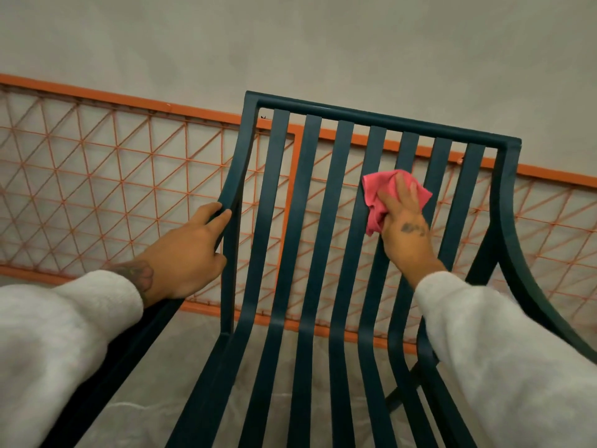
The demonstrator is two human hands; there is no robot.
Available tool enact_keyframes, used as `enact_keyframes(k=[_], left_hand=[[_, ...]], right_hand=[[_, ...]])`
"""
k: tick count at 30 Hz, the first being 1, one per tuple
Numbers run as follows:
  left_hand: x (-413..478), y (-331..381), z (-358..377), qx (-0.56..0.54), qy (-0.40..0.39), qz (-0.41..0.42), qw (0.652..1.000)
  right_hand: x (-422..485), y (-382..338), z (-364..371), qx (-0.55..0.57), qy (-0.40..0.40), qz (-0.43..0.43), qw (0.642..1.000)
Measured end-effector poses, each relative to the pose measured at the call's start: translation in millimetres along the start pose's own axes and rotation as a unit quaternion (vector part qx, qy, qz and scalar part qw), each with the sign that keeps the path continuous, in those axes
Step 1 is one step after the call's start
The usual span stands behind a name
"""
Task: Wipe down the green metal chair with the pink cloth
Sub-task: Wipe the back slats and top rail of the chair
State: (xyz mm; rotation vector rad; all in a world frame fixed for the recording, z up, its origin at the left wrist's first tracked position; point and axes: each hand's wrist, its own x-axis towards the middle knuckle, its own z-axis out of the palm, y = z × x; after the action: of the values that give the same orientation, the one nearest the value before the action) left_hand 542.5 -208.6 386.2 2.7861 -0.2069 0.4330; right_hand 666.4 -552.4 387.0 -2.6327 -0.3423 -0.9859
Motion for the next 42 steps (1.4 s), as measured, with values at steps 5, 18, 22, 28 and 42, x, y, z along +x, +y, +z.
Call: enact_keyframes(k=[5,18,22,28,42], left_hand=[[0,0,0,-0.003,0.0,0.002,1.0],[-8,11,-6,0.012,-0.016,-0.002,1.0],[-10,15,-8,0.012,-0.014,-0.002,1.0],[-11,14,-7,0.016,-0.014,-0.003,1.0],[-1,9,-3,0.054,-0.01,0.024,0.998]], right_hand=[[-131,12,59,0.108,-0.133,0.038,0.985],[-187,-20,5,-0.017,-0.462,0.171,0.87],[-201,-29,-3,-0.041,-0.48,0.151,0.863],[-188,-17,26,0.03,-0.403,0.178,0.897],[-168,-20,-38,0.151,-0.368,0.187,0.898]])
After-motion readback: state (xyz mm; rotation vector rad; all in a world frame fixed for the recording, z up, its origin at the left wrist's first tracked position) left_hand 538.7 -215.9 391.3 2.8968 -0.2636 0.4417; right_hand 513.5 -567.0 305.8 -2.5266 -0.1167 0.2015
